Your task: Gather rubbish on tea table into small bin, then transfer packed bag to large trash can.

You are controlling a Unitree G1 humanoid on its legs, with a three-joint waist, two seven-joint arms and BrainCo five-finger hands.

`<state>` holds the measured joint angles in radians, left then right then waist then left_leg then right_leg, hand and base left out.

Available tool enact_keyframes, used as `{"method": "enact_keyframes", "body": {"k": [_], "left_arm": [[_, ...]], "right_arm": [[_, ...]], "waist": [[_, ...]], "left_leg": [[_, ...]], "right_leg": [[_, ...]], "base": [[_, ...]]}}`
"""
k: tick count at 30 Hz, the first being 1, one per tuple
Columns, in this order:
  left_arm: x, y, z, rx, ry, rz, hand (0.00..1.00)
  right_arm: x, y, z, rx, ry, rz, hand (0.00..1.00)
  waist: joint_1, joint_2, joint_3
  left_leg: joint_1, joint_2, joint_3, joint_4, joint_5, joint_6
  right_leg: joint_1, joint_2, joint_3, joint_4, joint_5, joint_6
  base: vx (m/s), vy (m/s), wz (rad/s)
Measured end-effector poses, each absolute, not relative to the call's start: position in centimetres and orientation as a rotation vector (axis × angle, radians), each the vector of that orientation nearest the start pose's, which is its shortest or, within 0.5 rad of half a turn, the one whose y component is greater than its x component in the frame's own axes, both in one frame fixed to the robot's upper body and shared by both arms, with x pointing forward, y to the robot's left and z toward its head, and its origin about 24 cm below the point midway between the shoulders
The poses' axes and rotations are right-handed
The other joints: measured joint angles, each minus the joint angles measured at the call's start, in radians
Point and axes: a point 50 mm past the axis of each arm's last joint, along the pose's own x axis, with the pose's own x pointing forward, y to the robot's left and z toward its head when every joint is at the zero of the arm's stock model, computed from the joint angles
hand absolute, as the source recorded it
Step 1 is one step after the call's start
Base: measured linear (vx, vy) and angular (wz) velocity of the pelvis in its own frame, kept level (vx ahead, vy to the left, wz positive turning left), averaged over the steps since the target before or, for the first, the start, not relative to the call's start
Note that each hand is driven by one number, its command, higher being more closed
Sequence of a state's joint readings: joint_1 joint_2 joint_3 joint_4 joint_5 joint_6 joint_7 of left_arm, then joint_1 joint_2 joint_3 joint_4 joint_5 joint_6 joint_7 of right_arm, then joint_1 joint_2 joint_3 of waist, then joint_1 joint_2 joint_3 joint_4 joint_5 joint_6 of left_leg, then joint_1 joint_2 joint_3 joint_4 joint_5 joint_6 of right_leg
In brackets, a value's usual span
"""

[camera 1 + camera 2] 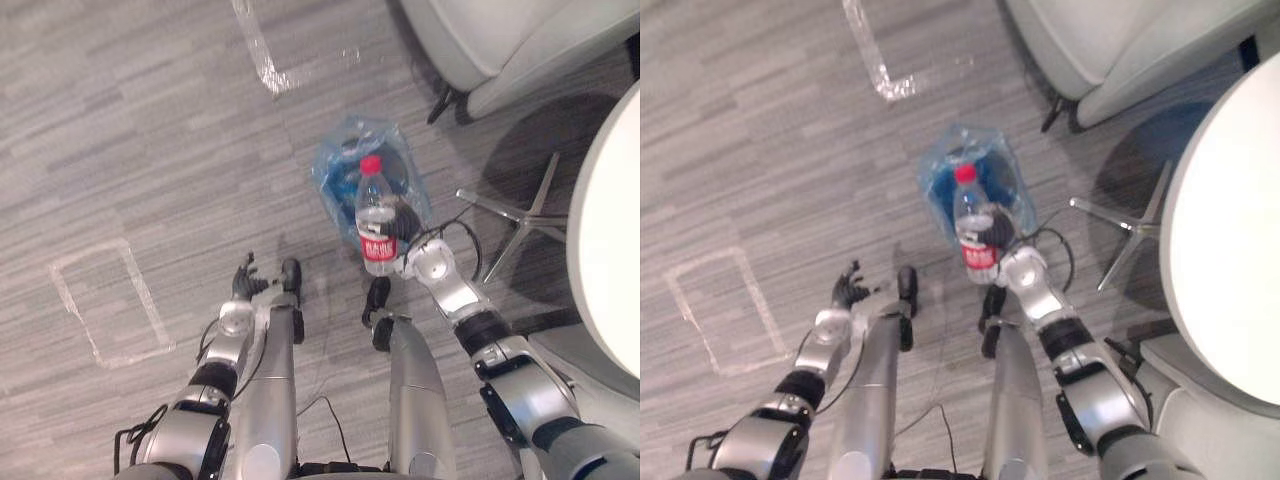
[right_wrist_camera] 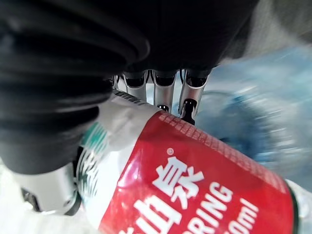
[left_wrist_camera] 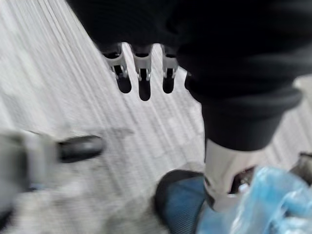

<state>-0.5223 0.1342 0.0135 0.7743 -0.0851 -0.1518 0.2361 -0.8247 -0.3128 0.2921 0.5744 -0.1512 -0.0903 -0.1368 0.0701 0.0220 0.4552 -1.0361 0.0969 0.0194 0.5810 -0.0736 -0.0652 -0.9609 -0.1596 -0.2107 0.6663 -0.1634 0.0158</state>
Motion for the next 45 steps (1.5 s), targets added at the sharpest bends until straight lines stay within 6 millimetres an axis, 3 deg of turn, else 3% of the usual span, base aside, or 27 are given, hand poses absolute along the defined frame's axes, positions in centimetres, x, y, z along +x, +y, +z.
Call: {"method": "enact_keyframes", "body": {"k": [4,9,12,20,21,28,33,40,45], "left_arm": [[34.4,16.7,4.0,0.031,0.067,0.203,0.00],[34.4,15.8,4.1,0.004,0.058,0.188,0.00],[34.3,15.7,4.0,0.006,0.060,0.184,0.00],[34.3,15.2,3.9,0.004,0.063,0.170,0.00],[34.3,15.1,3.9,0.002,0.059,0.169,0.00],[34.3,15.2,3.7,0.000,0.065,0.185,0.00],[34.3,15.2,3.8,-0.011,0.055,0.188,0.00],[34.3,15.2,3.8,-0.018,0.056,0.191,0.00],[34.3,15.2,3.8,-0.018,0.057,0.191,0.00]], "right_arm": [[38.5,-11.5,20.7,-0.546,-0.490,0.101,1.00],[38.5,-11.3,23.7,-0.488,-0.590,0.082,1.00],[38.5,-11.5,24.3,-0.478,-0.610,0.070,1.00],[39.0,-12.2,23.4,-0.483,-0.563,0.043,1.00],[39.1,-12.5,23.1,-0.493,-0.549,0.033,0.00],[39.7,-13.4,21.7,-0.510,-0.472,0.018,0.00],[39.9,-13.8,21.7,-0.527,-0.474,0.001,0.00],[39.9,-12.9,21.1,-0.576,-0.468,0.019,0.00],[39.7,-11.9,19.1,-0.683,-0.430,0.066,0.00]], "waist": [[0.014,0.000,0.000],[0.022,0.000,0.000],[0.026,-0.001,0.000],[0.025,-0.001,-0.001],[0.025,-0.001,-0.001],[0.025,-0.001,-0.001],[0.025,-0.001,-0.001],[0.022,-0.001,-0.001],[0.020,-0.002,-0.001]], "left_leg": [[-0.042,0.000,0.001,-0.002,0.017,-0.002],[-0.051,-0.001,0.007,-0.009,0.019,-0.002],[-0.050,-0.001,0.009,-0.018,0.025,-0.003],[-0.049,-0.002,0.013,-0.032,0.036,-0.001],[-0.048,-0.003,0.014,-0.042,0.041,-0.001],[-0.048,-0.002,0.014,-0.051,0.051,-0.002],[-0.049,-0.001,0.017,-0.047,0.051,-0.002],[-0.049,0.005,0.022,-0.038,0.050,-0.002],[-0.049,0.006,0.023,-0.038,0.050,-0.001]], "right_leg": [[-0.038,-0.008,-0.012,0.013,-0.006,-0.008],[-0.046,-0.017,-0.023,0.022,-0.017,-0.014],[-0.048,-0.018,-0.025,0.022,-0.017,-0.014],[-0.050,-0.022,-0.030,0.021,-0.017,-0.014],[-0.052,-0.024,-0.032,0.020,-0.017,-0.014],[-0.055,-0.023,-0.034,0.019,-0.017,-0.014],[-0.055,-0.023,-0.033,0.020,-0.017,-0.014],[-0.055,-0.020,-0.032,0.022,-0.015,-0.017],[-0.055,-0.020,-0.032,0.026,-0.015,-0.017]], "base": [[0.03,-0.007,0.11],[0.03,-0.006,0.10],[0.03,-0.006,0.04],[0.00,0.000,0.02],[-0.02,-0.004,0.08],[0.00,-0.002,0.02],[0.00,0.000,0.00],[0.00,0.000,0.00],[0.00,0.000,0.00]]}}
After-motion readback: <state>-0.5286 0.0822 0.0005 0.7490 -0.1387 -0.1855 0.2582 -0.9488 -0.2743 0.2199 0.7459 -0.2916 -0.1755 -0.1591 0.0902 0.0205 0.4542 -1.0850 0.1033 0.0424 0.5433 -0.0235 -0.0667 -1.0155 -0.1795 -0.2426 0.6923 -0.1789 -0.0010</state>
